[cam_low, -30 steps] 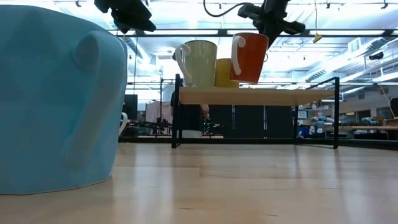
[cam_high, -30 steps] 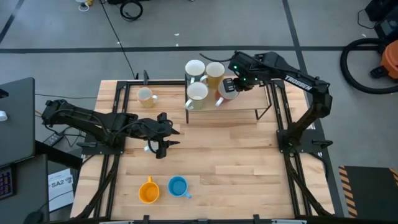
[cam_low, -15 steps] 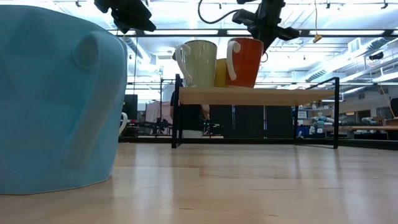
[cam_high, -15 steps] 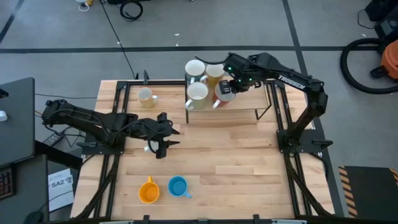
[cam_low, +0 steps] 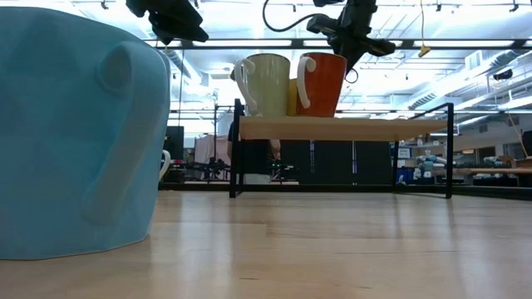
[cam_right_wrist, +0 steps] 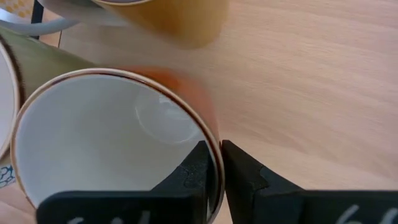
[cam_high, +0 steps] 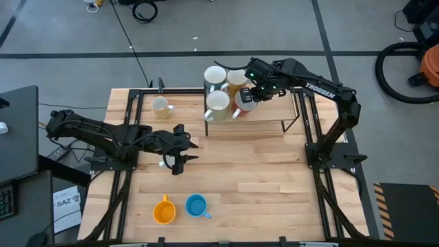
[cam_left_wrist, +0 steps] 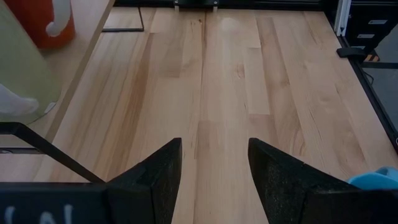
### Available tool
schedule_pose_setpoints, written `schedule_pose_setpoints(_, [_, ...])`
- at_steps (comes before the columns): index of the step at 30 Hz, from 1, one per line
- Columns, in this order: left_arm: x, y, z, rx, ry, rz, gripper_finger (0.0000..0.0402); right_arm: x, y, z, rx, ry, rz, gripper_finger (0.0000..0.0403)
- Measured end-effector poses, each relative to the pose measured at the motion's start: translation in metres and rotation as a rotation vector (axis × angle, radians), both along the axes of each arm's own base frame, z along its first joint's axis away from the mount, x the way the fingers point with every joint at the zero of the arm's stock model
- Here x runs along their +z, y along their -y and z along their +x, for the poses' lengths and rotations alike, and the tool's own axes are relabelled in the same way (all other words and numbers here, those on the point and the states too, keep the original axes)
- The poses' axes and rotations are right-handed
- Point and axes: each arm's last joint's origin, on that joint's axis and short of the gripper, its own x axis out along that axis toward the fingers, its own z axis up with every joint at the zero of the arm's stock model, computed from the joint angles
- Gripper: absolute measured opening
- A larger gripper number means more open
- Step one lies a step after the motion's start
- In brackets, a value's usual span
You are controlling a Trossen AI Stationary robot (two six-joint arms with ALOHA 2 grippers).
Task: Place coffee mugs
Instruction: Put the orange mug on the shelf
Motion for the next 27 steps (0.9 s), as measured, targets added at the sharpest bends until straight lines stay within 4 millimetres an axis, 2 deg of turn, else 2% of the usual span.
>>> schedule_pose_setpoints(7, [0.0,0.0001,0.0,-0.001,0.0,0.0,0.0192,0.0002,0.0002,0.0005,-0.001,0.006,-0.002,0.0057])
schedule_pose_setpoints(27, [0.0,0.0001,0.0,0.0,0.0,0.0,0.0192,0.0015,0.0013,0.0028,-0.001,0.033,-0.015,0.006])
